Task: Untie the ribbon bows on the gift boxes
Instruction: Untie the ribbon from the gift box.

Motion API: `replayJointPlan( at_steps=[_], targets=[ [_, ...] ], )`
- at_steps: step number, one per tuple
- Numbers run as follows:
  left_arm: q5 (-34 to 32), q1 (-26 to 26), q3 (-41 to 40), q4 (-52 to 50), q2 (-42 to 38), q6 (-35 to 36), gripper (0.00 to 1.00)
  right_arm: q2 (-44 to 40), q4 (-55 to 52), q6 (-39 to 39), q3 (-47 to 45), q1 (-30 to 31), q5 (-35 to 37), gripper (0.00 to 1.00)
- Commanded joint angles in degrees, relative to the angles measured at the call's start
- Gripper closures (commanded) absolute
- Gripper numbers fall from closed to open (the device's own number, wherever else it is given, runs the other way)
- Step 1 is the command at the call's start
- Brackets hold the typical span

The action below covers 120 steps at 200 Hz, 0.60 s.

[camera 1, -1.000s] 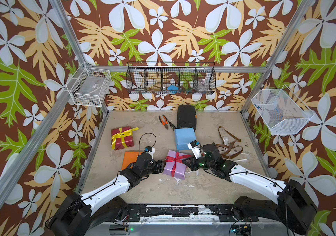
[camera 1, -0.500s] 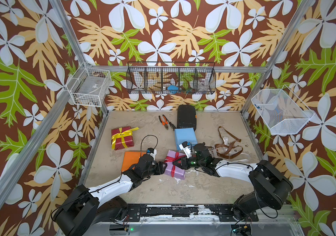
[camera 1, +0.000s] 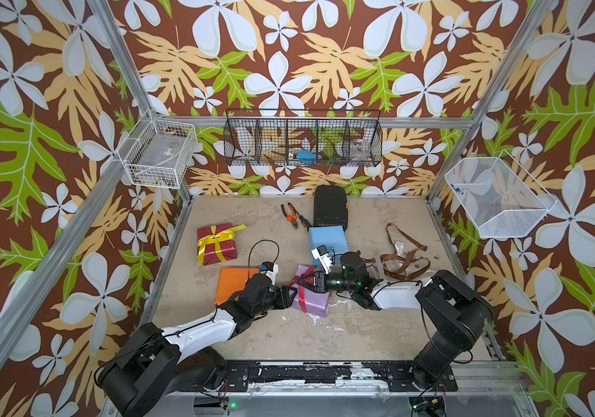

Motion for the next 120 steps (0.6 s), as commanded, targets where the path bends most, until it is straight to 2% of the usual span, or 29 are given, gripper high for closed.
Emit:
replayJointPlan(
  at_steps=[1,36,89,105,120],
  targets=[
    [0.10,-0.04,-0.59,-5.25,0.33,0.73,0.41,0.34,12.20,4.71,0.82,0.04,-3.04,0.68],
    [-0.07,-0.05,-0.96,-5.30,-0.07,0.57,0.41,0.23,19.18,7.68,2.80,0.04,-5.12,0.68],
    [-0.10,-0.01,-1.00,-5.21,0.40,0.66,0.40,-3.13,16.32,5.06,4.96,0.04,-5.33,0.68],
    [0.16,0.02,-0.71,-5.25,0.34,0.49,0.38,-4.12,11.23,2.52,4.64,0.04,-4.65,0.68],
    [0.34,-0.02,-0.20,-5.54,-0.47,0.46,0.36,-6.24,2.34,-2.08,3.49,0.05,-0.97,0.68]
  ],
)
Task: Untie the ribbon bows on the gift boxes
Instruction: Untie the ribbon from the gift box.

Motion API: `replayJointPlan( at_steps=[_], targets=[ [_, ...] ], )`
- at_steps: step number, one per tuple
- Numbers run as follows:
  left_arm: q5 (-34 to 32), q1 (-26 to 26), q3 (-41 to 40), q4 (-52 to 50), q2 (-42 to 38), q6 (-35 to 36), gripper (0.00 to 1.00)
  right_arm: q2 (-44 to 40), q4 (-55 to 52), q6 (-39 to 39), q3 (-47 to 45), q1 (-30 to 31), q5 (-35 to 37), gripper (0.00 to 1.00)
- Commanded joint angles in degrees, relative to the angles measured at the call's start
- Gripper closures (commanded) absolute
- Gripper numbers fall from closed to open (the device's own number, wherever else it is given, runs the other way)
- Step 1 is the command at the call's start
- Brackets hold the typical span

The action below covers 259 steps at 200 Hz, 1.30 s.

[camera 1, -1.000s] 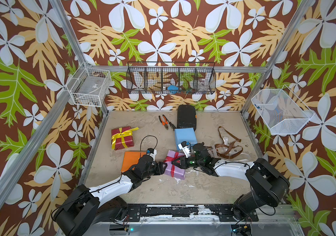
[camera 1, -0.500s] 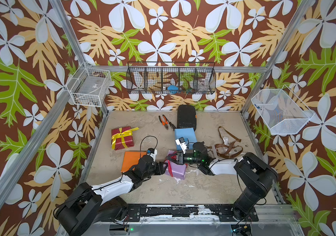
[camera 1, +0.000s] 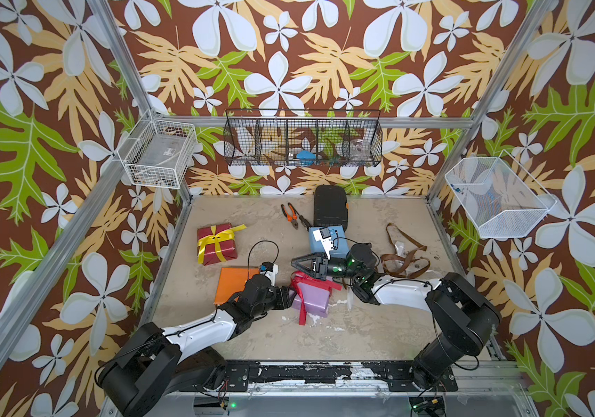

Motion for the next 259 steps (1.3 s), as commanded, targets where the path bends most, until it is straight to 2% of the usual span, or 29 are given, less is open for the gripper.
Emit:
replayJointPlan(
  at_steps=[1,22,40,53,80,107,147,164,176,185,204,217,233,245,259],
  targets=[
    [0.34,-0.03,0.38,-6.43,-0.49,0.53,0.36,-2.26,-10.58,-6.72,-1.09,0.04,3.67,0.68],
    [0.43,-0.03,1.38,-7.40,-2.50,0.55,0.32,-5.99,-25.73,-14.74,-2.45,0.04,11.65,0.68],
    [-0.29,-0.01,2.54,-9.15,-4.46,0.68,0.26,-7.43,-34.20,-19.50,-2.61,0.04,16.94,0.68],
    [-1.88,-0.03,2.90,-10.24,-6.09,0.51,0.23,-7.15,-36.31,-20.79,-2.35,0.12,16.30,0.64],
    [-4.27,-0.02,3.09,-12.10,-7.81,0.98,0.19,-4.21,-33.92,-20.65,-1.84,1.02,10.61,0.48],
    [-7.17,0.06,4.39,-16.52,-8.37,1.81,0.18,-0.47,-32.84,-20.57,-0.16,2.15,9.72,0.47],
    [-9.43,1.64,5.19,-20.14,-11.99,2.02,0.16,2.94,-32.30,-20.33,2.33,2.24,8.34,0.52],
    [-9.35,3.38,4.93,-20.56,-13.74,2.24,0.15,4.01,-27.69,-17.41,2.15,2.20,4.35,0.66],
    [-9.06,4.94,4.60,-20.74,-14.70,2.42,0.15,4.16,-23.17,-14.35,1.87,2.24,1.30,0.72],
    [-8.56,6.48,4.41,-20.76,-15.26,2.62,0.15,3.72,-18.89,-11.73,1.41,2.24,-0.78,0.81],
    [-6.05,10.76,4.05,-20.60,-15.91,2.45,0.15,1.59,-15.71,-8.63,1.40,2.24,-1.86,0.95],
    [-4.37,13.20,4.09,-20.38,-16.06,2.27,0.15,-0.95,-17.16,-9.00,1.69,2.37,-1.57,0.93],
    [-3.32,14.87,4.39,-20.21,-16.21,2.32,0.15,-5.21,-20.44,-10.72,1.95,2.89,-0.42,0.81],
    [-2.94,15.38,4.61,-19.85,-16.24,2.45,0.15,-8.01,-24.28,-12.96,2.92,3.47,0.79,0.80],
    [-2.93,15.74,4.88,-19.71,-16.22,2.50,0.14,-10.54,-29.59,-16.62,4.68,4.82,3.22,0.85]
  ],
)
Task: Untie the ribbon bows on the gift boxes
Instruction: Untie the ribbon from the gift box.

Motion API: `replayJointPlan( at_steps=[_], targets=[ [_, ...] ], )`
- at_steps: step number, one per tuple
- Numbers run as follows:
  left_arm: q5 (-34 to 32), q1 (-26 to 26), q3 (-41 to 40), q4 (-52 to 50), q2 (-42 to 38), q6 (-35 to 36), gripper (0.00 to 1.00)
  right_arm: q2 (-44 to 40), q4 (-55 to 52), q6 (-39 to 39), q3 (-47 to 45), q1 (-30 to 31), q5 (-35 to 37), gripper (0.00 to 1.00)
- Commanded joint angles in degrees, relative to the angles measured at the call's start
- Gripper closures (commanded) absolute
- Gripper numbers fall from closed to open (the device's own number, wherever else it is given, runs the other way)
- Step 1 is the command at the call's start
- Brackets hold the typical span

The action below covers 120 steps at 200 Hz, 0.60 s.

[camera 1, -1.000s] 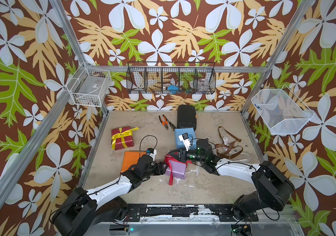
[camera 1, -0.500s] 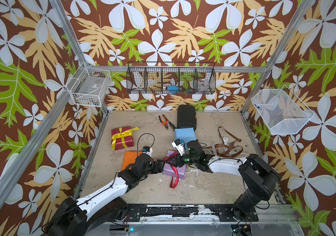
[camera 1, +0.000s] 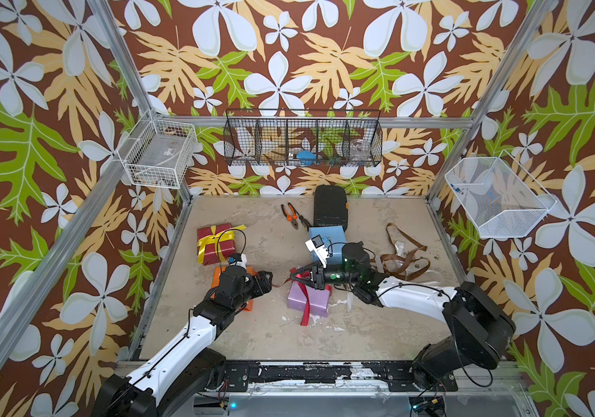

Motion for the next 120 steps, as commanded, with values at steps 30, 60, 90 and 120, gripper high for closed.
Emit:
replayJointPlan(
  at_steps=[30,60,90,120],
  targets=[
    [1.88,1.50,0.99,0.68,-0.22,1.13,0.14,-2.26,-18.47,-14.10,6.66,7.82,7.45,0.93],
    [0.74,2.80,1.67,-0.28,-0.25,1.13,0.14,1.78,-27.88,-22.19,9.13,15.65,13.80,0.92],
    [-0.90,4.79,2.21,-1.10,-0.39,0.50,0.15,5.78,-34.28,-24.71,10.78,19.37,21.95,0.66],
    [1.08,4.88,2.91,-0.81,-0.40,1.93,0.17,4.23,-37.57,-25.70,11.84,19.35,32.83,0.36]
  ],
)
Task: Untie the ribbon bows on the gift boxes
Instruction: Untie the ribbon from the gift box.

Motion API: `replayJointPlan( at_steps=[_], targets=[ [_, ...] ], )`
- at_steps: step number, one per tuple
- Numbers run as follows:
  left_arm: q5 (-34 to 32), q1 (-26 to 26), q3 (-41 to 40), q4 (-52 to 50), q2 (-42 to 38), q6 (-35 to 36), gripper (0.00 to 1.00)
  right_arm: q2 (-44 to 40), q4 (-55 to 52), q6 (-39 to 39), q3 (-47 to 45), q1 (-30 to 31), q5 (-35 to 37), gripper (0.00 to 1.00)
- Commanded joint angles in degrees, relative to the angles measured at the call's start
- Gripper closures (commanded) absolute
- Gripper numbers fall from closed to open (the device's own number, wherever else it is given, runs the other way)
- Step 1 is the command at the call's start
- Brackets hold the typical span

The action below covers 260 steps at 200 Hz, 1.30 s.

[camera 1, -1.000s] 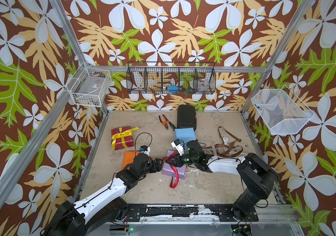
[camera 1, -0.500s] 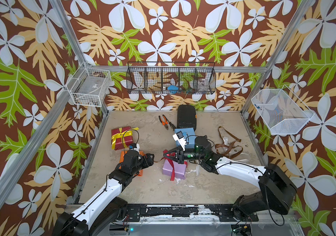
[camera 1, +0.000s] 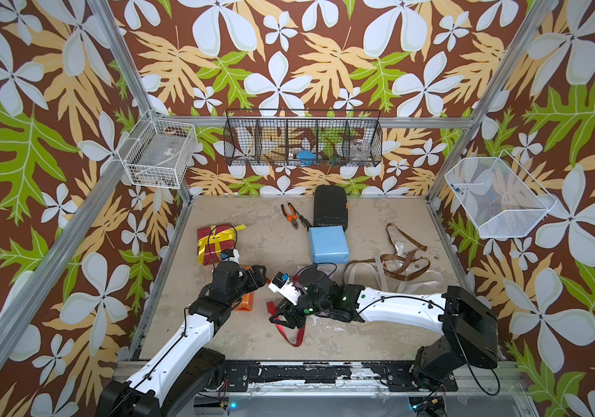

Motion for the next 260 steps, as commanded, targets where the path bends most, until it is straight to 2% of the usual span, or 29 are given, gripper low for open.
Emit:
replayJointPlan(
  at_steps=[1,19,30,38,52,78,116,155,209,231,245,260],
  targets=[
    [1.43,0.13,0.75,0.04,-0.02,1.16,0.17,-1.69,-4.48,-3.09,1.12,0.16,12.00,0.35],
    [4.66,0.11,1.16,0.16,0.49,2.65,0.18,-3.90,-7.12,-5.28,2.27,-0.02,22.03,0.26],
    [7.31,0.12,1.15,1.24,1.12,3.15,0.19,-4.35,-8.66,-6.58,2.98,-0.76,27.36,0.26],
    [9.48,0.09,0.98,2.30,1.87,3.39,0.19,-3.96,-9.80,-6.91,3.53,-2.24,28.41,0.29],
    [11.04,0.12,1.23,2.51,3.71,3.58,0.20,-2.48,-12.31,-5.72,4.55,-6.38,26.03,0.33],
    [14.79,-0.44,1.06,4.07,6.60,3.41,0.20,-2.04,-10.76,-4.11,2.69,-11.49,21.60,0.33],
    [14.46,-3.28,1.50,4.50,7.18,4.29,0.20,0.31,-7.54,-1.72,1.25,-12.84,13.60,0.34],
    [13.27,-4.10,0.55,4.70,5.15,4.04,0.20,5.15,-3.51,0.93,2.63,-13.96,10.04,0.31],
    [13.05,-4.23,0.20,4.89,4.59,3.99,0.20,12.50,4.32,0.09,9.75,-16.98,12.78,0.28],
    [14.17,-4.48,0.27,5.32,5.32,3.96,0.21,16.81,2.56,-0.38,15.78,-19.83,14.67,0.28],
    [14.59,-5.11,0.37,5.15,5.30,4.06,0.21,17.53,0.17,-0.01,18.19,-22.26,12.70,0.27],
    [14.50,-6.56,0.23,5.01,4.48,4.28,0.21,15.19,0.28,-0.31,16.49,-23.99,9.97,0.27]
  ],
)
